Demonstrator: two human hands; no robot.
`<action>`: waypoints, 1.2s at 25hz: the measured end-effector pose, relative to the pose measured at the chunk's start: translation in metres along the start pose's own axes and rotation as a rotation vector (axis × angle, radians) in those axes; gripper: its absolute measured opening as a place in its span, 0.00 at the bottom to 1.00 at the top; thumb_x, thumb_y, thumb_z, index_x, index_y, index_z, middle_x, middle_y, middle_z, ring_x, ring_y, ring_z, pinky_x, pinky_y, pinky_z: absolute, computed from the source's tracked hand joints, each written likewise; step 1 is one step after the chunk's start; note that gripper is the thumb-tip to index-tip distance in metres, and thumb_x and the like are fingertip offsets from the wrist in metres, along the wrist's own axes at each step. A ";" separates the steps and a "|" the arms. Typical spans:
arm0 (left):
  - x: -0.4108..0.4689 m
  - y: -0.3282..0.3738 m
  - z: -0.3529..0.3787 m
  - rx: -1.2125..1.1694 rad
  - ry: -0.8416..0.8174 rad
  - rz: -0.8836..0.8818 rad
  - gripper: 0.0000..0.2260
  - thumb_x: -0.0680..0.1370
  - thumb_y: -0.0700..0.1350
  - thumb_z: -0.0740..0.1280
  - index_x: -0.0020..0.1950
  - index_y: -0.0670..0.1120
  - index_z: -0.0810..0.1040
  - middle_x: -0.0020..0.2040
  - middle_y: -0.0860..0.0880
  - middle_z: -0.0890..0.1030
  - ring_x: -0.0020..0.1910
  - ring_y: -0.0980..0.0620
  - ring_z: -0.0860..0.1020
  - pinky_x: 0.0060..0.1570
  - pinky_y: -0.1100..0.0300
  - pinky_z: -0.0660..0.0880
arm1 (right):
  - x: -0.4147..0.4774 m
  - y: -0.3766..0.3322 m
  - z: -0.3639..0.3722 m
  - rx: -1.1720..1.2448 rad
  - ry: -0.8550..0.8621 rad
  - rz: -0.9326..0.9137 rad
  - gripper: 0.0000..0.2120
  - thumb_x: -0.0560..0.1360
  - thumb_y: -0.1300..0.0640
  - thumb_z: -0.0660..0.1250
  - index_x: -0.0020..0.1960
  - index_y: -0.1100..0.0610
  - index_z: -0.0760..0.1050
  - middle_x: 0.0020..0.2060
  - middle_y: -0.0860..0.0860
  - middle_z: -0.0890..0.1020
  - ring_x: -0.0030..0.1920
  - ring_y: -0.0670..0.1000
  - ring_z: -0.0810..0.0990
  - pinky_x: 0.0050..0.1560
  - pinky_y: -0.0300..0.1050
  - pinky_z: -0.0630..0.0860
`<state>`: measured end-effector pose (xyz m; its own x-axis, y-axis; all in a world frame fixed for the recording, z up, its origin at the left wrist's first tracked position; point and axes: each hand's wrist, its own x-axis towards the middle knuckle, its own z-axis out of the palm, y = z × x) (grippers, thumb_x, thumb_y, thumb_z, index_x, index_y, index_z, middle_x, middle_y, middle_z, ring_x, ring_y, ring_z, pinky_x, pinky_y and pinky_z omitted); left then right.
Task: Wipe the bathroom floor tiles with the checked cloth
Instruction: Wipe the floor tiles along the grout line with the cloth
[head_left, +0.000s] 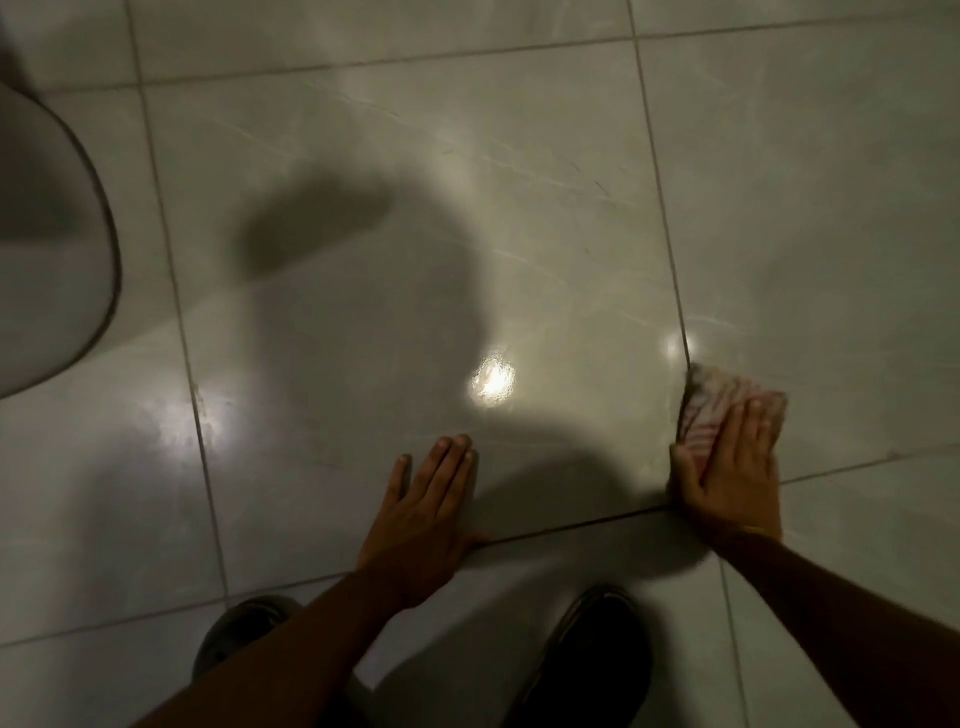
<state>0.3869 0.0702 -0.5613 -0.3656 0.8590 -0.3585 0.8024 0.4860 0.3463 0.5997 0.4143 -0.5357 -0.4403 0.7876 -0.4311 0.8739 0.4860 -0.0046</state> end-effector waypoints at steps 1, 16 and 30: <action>0.000 0.000 0.000 0.000 -0.001 -0.003 0.41 0.82 0.70 0.52 0.87 0.46 0.47 0.88 0.46 0.50 0.87 0.47 0.49 0.81 0.39 0.49 | 0.016 -0.020 -0.005 0.048 0.044 0.039 0.48 0.78 0.32 0.49 0.86 0.64 0.49 0.86 0.63 0.50 0.86 0.65 0.51 0.80 0.71 0.59; 0.001 0.002 -0.012 0.048 0.009 0.012 0.42 0.80 0.68 0.59 0.86 0.42 0.57 0.87 0.43 0.55 0.86 0.44 0.54 0.80 0.39 0.52 | -0.052 -0.020 0.030 -0.155 0.009 -0.342 0.43 0.82 0.30 0.48 0.86 0.59 0.55 0.86 0.58 0.56 0.84 0.64 0.61 0.80 0.66 0.63; 0.064 0.107 -0.062 -0.455 0.154 -0.316 0.23 0.80 0.46 0.67 0.75 0.42 0.73 0.65 0.41 0.81 0.61 0.38 0.81 0.58 0.45 0.78 | -0.040 -0.098 -0.003 -0.077 0.039 -0.294 0.35 0.82 0.38 0.62 0.84 0.51 0.60 0.84 0.58 0.63 0.81 0.65 0.66 0.74 0.71 0.67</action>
<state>0.4197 0.1868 -0.4931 -0.6468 0.6577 -0.3862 0.3716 0.7139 0.5935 0.5308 0.3368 -0.5151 -0.6812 0.6217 -0.3866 0.6901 0.7216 -0.0555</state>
